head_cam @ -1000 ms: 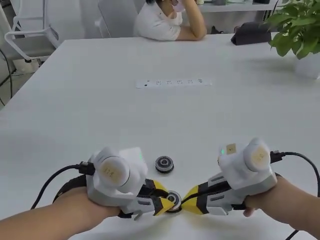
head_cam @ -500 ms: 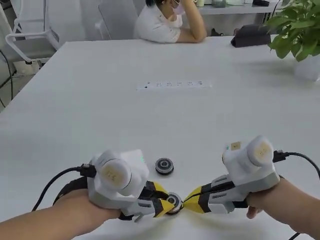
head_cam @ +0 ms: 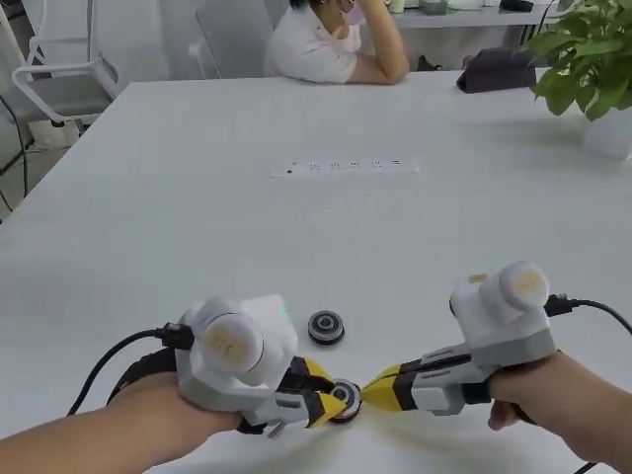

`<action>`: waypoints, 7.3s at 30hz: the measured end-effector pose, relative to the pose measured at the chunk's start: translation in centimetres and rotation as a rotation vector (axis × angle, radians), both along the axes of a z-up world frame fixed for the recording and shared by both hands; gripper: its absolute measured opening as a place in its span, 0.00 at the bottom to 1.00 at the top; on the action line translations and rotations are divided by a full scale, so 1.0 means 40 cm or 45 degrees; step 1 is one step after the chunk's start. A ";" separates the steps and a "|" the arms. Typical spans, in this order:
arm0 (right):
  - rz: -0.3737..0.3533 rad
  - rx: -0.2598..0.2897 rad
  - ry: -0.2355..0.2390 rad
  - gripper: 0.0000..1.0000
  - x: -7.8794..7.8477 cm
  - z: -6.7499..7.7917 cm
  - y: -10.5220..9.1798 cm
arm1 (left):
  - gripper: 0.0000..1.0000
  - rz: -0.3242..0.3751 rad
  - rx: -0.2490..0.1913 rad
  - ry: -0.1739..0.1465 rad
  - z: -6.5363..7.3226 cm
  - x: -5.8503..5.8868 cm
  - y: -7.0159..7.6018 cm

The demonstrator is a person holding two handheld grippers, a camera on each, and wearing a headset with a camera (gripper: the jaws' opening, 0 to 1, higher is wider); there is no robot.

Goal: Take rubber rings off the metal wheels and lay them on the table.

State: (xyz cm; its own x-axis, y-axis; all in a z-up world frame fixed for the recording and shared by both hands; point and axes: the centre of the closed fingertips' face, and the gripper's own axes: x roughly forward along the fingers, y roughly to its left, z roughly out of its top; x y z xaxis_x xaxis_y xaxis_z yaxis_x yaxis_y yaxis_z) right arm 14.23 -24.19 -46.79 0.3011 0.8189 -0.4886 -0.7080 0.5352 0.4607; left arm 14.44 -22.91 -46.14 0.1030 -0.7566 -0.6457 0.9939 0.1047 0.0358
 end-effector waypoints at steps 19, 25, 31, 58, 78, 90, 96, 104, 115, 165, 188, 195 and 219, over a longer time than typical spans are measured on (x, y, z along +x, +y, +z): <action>-0.026 0.092 0.056 0.00 -0.004 0.013 0.012 | 0.06 0.004 0.017 -0.025 -0.001 0.002 -0.003; -0.016 0.114 0.054 0.00 -0.009 0.020 0.023 | 0.06 0.003 0.018 -0.025 -0.002 0.002 -0.003; 0.086 0.279 0.105 0.00 -0.043 0.074 0.081 | 0.06 0.005 0.016 -0.027 -0.001 0.002 -0.005; 0.018 0.160 0.004 0.00 0.000 0.061 0.026 | 0.19 -0.037 -0.053 0.026 0.058 -0.022 -0.006; 0.028 0.216 -0.023 0.00 0.009 0.124 0.047 | 0.49 0.007 -0.127 -0.001 0.150 -0.025 0.097; 0.076 0.197 -0.035 0.00 0.036 0.132 0.091 | 0.65 0.119 -0.127 0.007 0.146 -0.002 0.177; 0.099 0.175 -0.027 0.00 0.044 0.121 0.111 | 0.69 0.150 -0.122 0.003 0.146 0.005 0.210; 0.144 0.124 -0.036 0.00 0.044 0.101 0.144 | 0.76 0.176 -0.119 0.003 0.147 0.014 0.242; 0.184 0.050 -0.049 0.00 0.041 0.062 0.186 | 0.79 0.197 -0.111 0.002 0.145 0.012 0.262; 0.187 -0.104 -0.279 0.41 0.008 0.066 0.063 | 0.73 0.072 -0.068 0.026 0.127 0.011 0.170; 0.212 -0.202 -0.289 0.33 -0.012 0.000 0.006 | 0.56 -0.029 -0.039 0.067 0.083 -0.001 0.076; 0.237 -0.214 -0.304 0.28 -0.015 -0.008 0.011 | 0.50 -0.037 -0.039 0.077 0.071 -0.002 0.058; 0.285 -0.249 -0.326 0.19 -0.013 -0.027 0.019 | 0.27 -0.017 -0.034 0.167 0.020 -0.013 0.002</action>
